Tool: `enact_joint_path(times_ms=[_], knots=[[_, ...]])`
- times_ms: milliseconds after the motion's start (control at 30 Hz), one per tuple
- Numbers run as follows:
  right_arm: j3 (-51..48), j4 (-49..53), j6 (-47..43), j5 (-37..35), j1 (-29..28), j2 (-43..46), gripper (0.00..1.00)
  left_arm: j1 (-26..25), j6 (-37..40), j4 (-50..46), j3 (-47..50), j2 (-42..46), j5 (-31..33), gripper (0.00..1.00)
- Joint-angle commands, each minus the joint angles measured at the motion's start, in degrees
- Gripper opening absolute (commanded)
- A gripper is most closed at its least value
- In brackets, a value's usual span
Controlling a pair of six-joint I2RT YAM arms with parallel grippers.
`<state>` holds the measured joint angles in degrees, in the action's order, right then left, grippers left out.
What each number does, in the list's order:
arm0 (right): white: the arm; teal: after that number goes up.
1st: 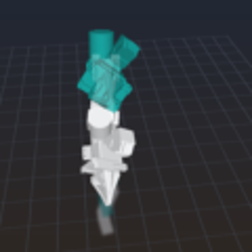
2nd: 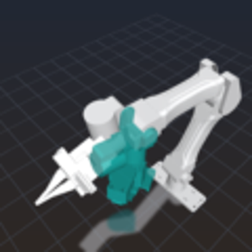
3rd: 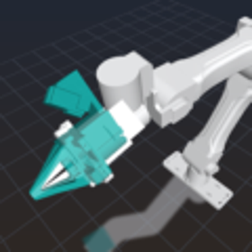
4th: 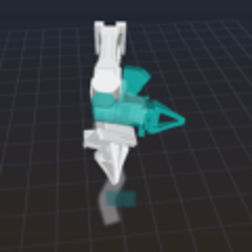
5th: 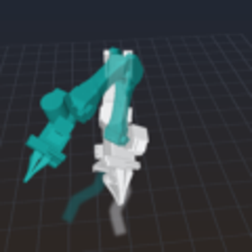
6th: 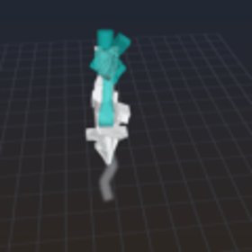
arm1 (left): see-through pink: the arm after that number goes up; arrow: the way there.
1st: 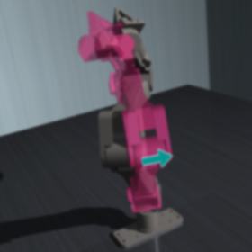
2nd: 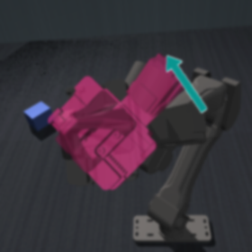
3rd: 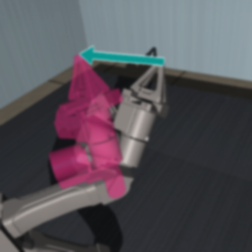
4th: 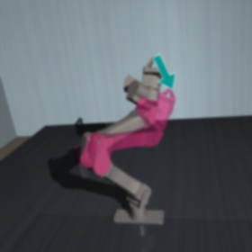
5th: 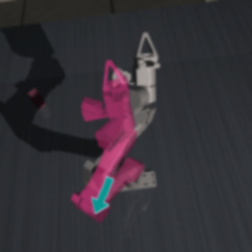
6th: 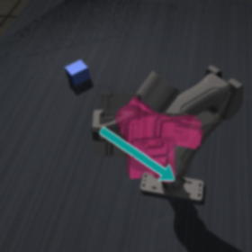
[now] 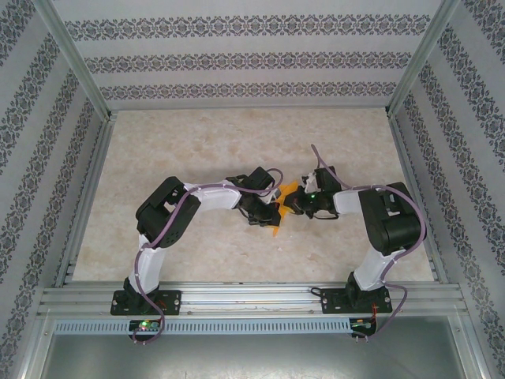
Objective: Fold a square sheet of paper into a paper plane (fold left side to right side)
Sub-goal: Fold the wing for the fifth time at the center of the table.
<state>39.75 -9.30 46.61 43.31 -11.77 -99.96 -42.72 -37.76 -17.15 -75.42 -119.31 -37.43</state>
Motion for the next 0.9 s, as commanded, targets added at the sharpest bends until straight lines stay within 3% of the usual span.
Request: enact_joint_path(times_ms=[0,367,867], knots=[[2.4,-0.3,-0.3,1.0,1.2,-0.2,0.00,0.4,0.9,-4.6,3.1,-2.5,4.8,0.05],[8.0,4.9,-4.7,-1.2,2.2,-4.9,0.00,0.4,0.9,-4.5,3.4,-2.0,4.8,0.05],[6.0,10.2,-6.5,-4.5,2.5,-8.5,0.00,0.9,0.6,-4.0,-1.8,5.1,0.1,0.07]])
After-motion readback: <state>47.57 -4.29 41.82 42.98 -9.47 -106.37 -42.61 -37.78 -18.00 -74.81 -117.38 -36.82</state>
